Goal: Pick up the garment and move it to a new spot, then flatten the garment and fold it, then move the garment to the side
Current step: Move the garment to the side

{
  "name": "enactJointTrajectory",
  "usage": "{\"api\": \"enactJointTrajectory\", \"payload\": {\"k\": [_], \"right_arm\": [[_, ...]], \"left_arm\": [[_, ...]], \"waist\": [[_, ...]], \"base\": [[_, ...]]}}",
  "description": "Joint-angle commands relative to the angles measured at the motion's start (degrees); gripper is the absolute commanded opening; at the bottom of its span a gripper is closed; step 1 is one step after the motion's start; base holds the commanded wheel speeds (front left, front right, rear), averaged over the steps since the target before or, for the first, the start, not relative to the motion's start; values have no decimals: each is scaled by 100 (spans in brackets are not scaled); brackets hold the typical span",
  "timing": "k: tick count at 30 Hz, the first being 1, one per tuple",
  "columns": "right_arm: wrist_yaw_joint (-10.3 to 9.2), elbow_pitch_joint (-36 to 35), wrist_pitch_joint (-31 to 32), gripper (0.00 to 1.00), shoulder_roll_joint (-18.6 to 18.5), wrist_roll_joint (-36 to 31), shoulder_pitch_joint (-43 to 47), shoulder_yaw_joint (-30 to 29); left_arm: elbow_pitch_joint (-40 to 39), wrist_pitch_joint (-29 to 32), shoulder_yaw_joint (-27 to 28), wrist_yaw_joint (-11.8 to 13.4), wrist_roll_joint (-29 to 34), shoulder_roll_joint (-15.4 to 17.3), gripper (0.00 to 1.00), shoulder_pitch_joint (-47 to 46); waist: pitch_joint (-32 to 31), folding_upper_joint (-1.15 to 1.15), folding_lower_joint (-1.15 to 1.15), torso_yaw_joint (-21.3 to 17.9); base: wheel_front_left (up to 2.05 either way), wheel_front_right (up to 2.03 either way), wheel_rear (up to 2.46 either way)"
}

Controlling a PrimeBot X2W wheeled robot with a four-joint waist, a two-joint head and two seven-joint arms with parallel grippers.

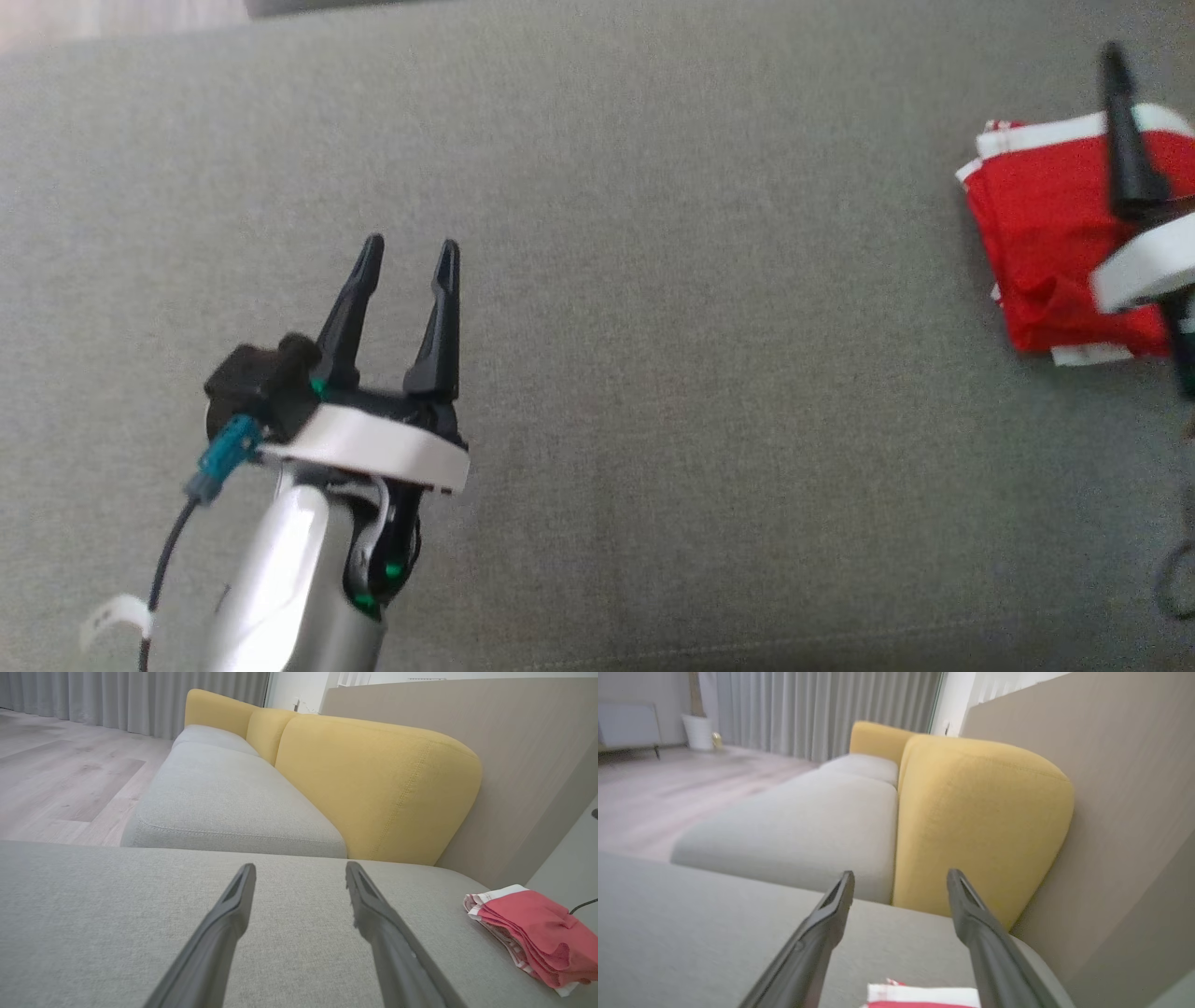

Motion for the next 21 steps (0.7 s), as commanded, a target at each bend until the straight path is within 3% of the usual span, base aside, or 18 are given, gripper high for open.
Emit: {"api": "enactJointTrajectory", "payload": {"k": [1, 6, 11, 21], "right_arm": [[-5, -246, -183, 100, 164, 100, 9, 81], [-5, -229, -723, 100, 1063, 236, 427, 188], [-5, -114, -1186, 100, 1664, 137, 1101, 257], [-5, 299, -2006, 100, 1969, 26, 2173, 281]], "left_arm": [[-214, -70, 221, 42, -25, 39, 100, 16], [-240, -70, 277, 112, -41, 39, 100, 298], [-214, -70, 276, 152, -32, 39, 100, 615], [-161, -70, 287, 304, 39, 39, 100, 1188]], "waist": [[-284, 0, 0, 47], [-721, 0, 0, 135], [-1075, 0, 0, 222], [-1494, 0, 0, 313]], "base": [[0, 0, 0], [0, 0, 0], [0, 0, 0], [0, 0, 0]]}}
